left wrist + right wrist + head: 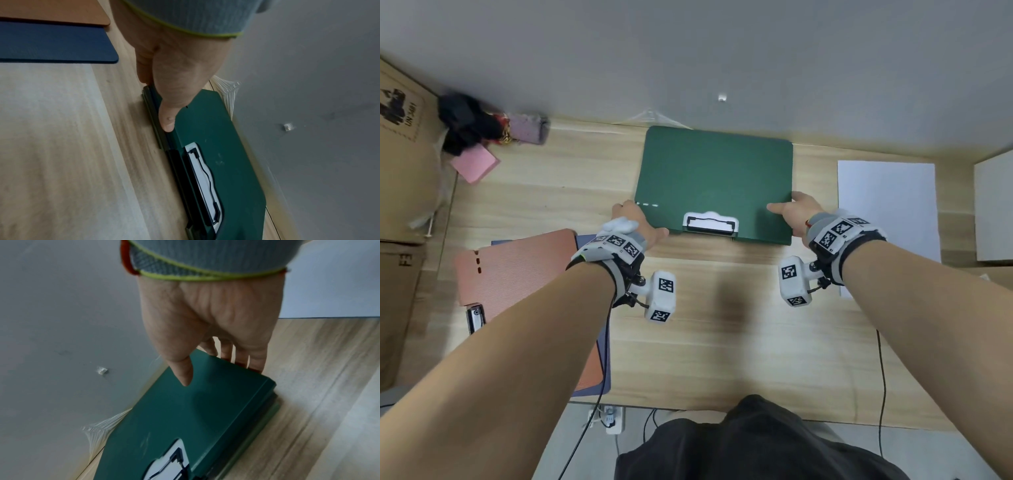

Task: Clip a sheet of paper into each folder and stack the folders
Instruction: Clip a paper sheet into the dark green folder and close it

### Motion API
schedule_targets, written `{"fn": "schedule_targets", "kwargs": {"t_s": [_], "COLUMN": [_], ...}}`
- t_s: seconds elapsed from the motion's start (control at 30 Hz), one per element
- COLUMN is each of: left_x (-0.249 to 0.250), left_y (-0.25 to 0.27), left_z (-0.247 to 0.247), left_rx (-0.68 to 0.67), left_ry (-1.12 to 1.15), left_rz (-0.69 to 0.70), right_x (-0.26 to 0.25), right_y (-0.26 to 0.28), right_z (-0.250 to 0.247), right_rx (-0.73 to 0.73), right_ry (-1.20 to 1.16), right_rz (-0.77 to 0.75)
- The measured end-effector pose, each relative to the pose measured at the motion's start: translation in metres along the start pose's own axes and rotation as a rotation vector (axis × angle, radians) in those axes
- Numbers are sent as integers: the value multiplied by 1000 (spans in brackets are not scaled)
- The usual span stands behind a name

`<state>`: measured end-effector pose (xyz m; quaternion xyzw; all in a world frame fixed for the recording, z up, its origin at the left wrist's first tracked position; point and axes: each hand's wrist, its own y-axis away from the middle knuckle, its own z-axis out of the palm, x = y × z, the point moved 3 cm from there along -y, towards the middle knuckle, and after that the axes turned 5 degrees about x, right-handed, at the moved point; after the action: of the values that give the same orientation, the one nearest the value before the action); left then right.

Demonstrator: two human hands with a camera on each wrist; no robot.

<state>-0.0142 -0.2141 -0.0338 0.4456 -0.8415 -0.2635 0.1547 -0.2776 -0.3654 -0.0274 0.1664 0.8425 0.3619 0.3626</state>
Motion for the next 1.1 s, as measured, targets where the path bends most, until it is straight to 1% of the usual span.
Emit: {"fn": "schedule_targets", "kwargs": {"t_s": [0.2,0.43,0.63,0.7,0.77,0.83,0.87,0.93,1.03,1.1], "left_x": [1,-5,-3,1,16,39,53,75,113,135], "left_y": [-5,-19,-22,-18,-4,10,17,24,39,56], "left_z": [-4,7,10,10,1,-6,-9,-11,-5,8], "left_rx": [-34,-91,-119,-100,-13,121,181,240,220,129], "left_ry": [-6,103,137,149,150,121,137,221,346,399], "left_rz": [-2,-25,-53,-75,-88,-52,-12,83,269,359], "right_x": [0,-3,-1,0,3,9,13,23,48,69], "right_y": [-7,-12,-15,-14,-12,-9,-8,-8,-8,-9], "right_z": [1,6,7,5,-1,-11,-22,-41,-82,-105], "right_rx": [-1,20,20,-9,-20,-5,15,65,145,195], "right_ry": [14,33,17,3,3,22,41,68,91,136], "right_rz": [-7,-31,-28,-10,5,7,3,-2,15,50]}}
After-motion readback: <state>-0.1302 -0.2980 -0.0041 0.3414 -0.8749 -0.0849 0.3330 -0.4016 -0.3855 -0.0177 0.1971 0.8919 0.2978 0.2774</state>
